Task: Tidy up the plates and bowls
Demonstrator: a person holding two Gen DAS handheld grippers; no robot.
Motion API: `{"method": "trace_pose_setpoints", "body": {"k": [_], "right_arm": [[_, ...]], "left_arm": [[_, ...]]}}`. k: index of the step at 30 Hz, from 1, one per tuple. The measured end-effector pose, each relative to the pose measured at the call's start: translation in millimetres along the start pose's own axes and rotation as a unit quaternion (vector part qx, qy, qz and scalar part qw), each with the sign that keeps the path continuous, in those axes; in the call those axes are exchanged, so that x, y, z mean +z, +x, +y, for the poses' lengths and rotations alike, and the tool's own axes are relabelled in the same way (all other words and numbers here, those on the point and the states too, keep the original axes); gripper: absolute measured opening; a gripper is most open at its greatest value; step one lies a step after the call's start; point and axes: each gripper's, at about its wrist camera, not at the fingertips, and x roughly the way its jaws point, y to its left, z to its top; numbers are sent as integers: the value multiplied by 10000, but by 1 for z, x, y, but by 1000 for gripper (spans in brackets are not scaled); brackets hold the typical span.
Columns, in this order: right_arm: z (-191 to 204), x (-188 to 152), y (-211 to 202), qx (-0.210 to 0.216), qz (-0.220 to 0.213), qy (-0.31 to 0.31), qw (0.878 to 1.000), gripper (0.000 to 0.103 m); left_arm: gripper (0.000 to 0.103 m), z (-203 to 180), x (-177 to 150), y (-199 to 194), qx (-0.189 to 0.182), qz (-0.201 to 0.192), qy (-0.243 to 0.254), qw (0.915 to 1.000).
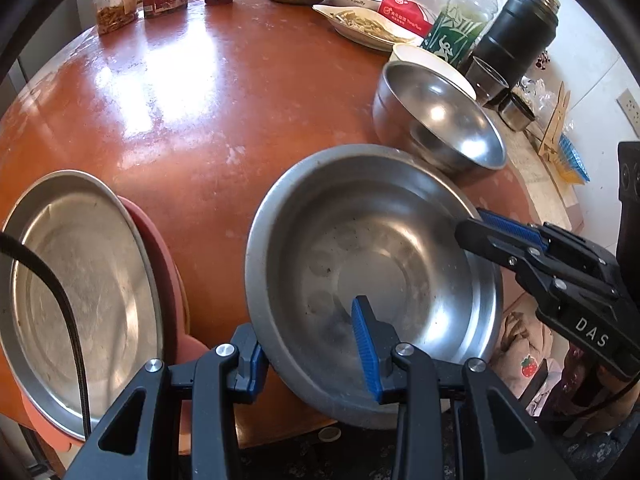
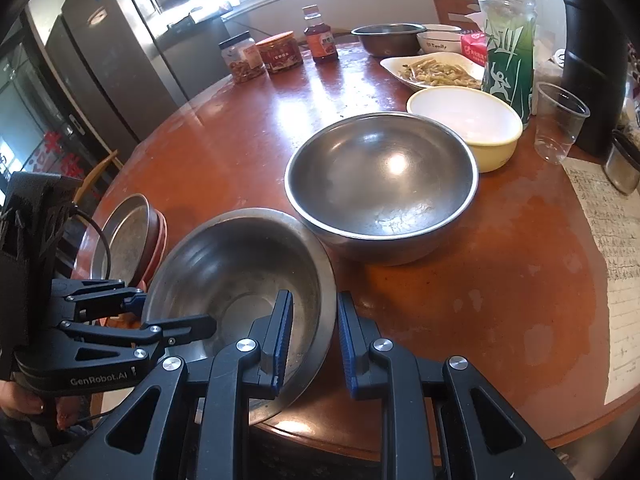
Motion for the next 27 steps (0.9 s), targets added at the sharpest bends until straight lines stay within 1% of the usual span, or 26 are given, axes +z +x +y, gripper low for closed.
{"method": "trace_pose_setpoints", "body": {"k": [5, 7, 8, 12, 14, 19, 25, 26, 27], "right_arm": [[-1, 2, -2, 102, 6, 94, 9999, 28], [-1, 2, -5, 144, -50, 114, 9998, 33], [-1, 3, -5, 155, -66, 132, 9998, 37], [0, 6, -9, 124, -128, 149, 9997, 38], [-1, 7, -10, 114, -147, 185, 9997, 39], [-5, 6, -13, 126, -184, 266, 9994, 44], [-10, 4, -19, 73, -247, 327, 9991, 45], [-11, 4, -20, 58, -258, 345, 9991, 45], [-12, 4, -21, 50, -271, 364, 9990, 49]], "left_arm": [[38, 4, 3, -2, -58, -37, -15, 10000], [39, 5, 4, -4, -32, -67, -13, 10000], [39, 6, 4, -5, 17, -95, -3, 10000], [40, 8, 5, -10, 80, -166, 0, 9998], [42, 10, 5, -13, 110, -218, -13, 9997], [45, 11, 7, -19, 265, -354, -10, 9990], [48, 16, 7, -31, 261, -515, -92, 9983], [49, 17, 7, -33, 262, -543, -104, 9981], [49, 18, 8, -35, 254, -579, -127, 9979]]}}
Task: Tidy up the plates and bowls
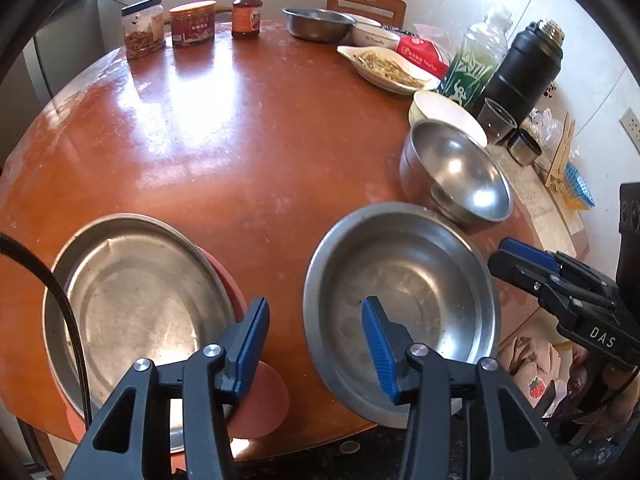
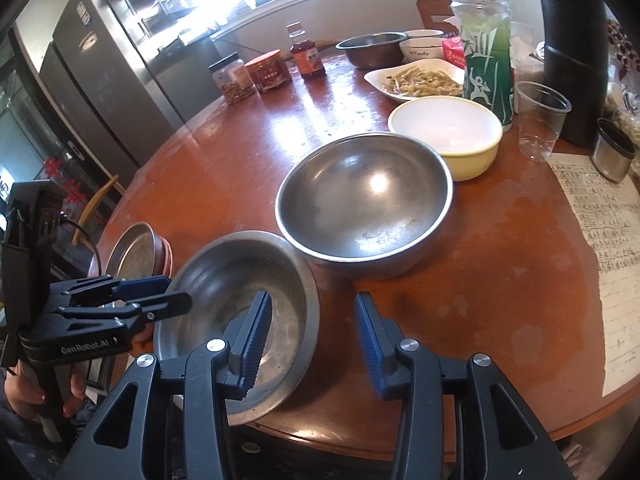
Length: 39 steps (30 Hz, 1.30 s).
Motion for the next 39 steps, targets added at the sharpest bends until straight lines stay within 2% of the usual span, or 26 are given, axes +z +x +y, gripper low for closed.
{"method": "trace_pose_setpoints", "body": {"k": [7, 20, 39], "right_arm": [[-1, 0, -5, -76, -94, 43, 9999, 54], [-10, -3, -17, -204, -305, 170, 9992, 65], [-26, 9, -34, -449, -571, 381, 9966, 68]], "left_arm": [[52, 1, 3, -5, 18, -89, -39, 10000], [60, -21, 16, -18, -48, -349, 272, 9990], [61, -37, 58, -27, -107, -652, 412, 9970]]}}
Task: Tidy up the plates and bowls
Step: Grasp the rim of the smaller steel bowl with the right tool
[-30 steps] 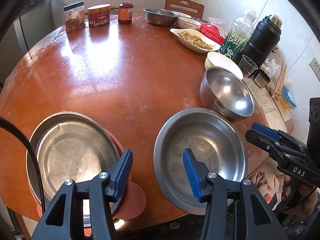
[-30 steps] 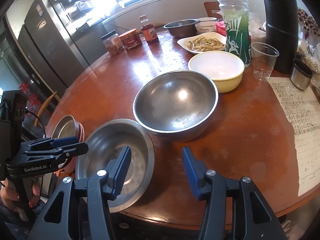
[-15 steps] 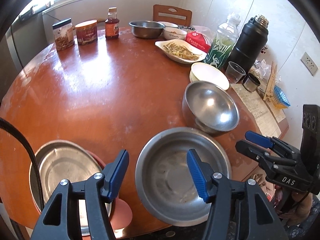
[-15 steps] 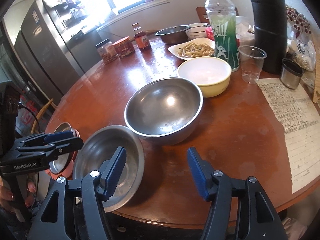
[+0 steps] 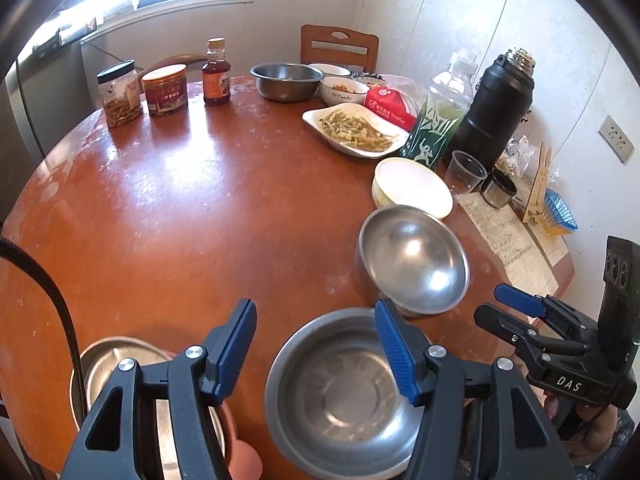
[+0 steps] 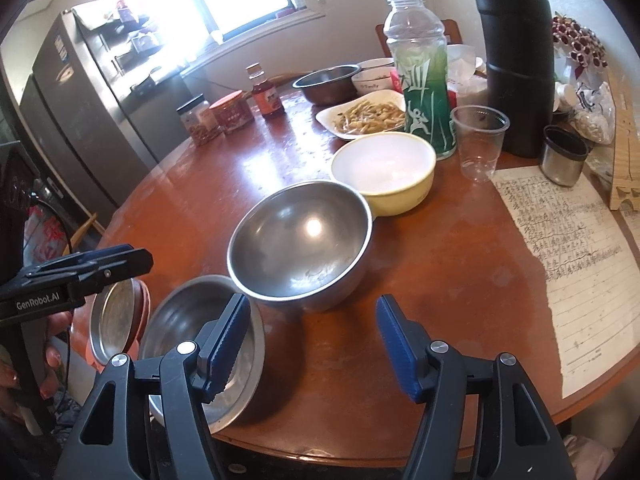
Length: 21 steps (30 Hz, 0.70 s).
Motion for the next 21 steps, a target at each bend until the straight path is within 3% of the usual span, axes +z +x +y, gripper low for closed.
{"method": "trace_pose_setpoints", "body": {"k": [21], "right_arm": [[-11, 26, 2, -244, -244, 160, 9993, 69]], "left_arm": [[62, -22, 31, 37, -131, 229, 272, 9993]]}}
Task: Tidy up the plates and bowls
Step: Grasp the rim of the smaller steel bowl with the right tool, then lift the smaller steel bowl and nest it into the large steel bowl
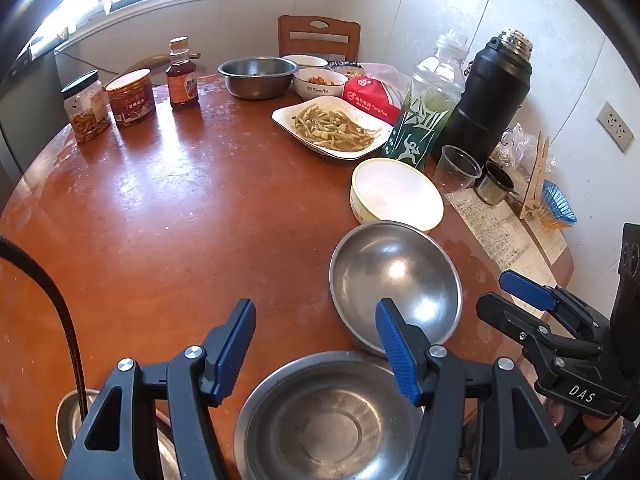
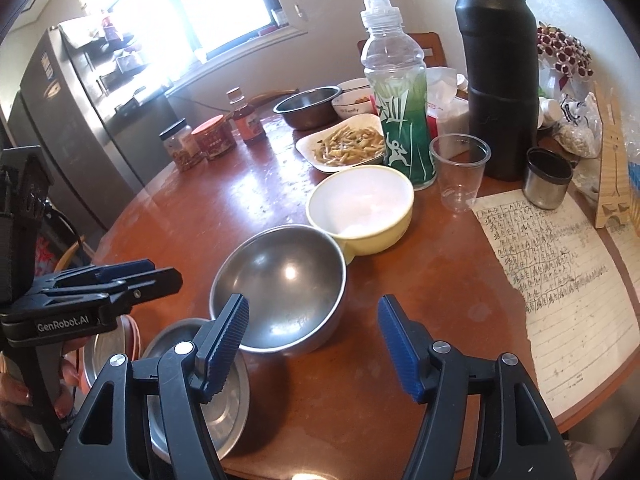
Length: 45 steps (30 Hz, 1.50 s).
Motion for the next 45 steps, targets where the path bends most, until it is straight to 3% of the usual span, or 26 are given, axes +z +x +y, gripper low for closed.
{"method": "trace_pose_setpoints", "body": {"k": [10, 15, 22, 27, 29, 32, 35, 38, 45], "right_arm": [[-10, 6, 33, -86, 166, 113, 9998, 68], [-12, 5, 48, -65, 311, 73, 9995, 45], [-15, 5, 55, -147, 337, 7, 9993, 35], [-19, 3, 58, -132, 322, 80, 9994, 32], [-18, 3, 58, -137, 321, 57, 9994, 31], [-14, 3, 59, -99, 328, 6, 9994, 25], [-9, 2, 60, -137, 319, -71, 9994, 23], [-7, 3, 59, -137, 311, -56, 9994, 23], [-3, 9, 49, -91, 142, -13, 9999, 23]], "left_arm": [[62, 6, 7, 37, -177, 335, -131, 9992], [62, 8, 7, 49, -312, 364, -203, 9986], [61, 10, 7, 66, -404, 507, -256, 9976], [46, 7, 7, 73, -372, 574, -194, 9975], [34, 6, 6, 74, -421, 601, -194, 9971], [28, 4, 6, 76, -553, 631, -189, 9963], [27, 1, 6, 76, -787, 651, -227, 9945], [27, -3, 5, 74, -635, 605, -142, 9960], [27, 0, 9, 64, -696, 494, -330, 9958]]}}
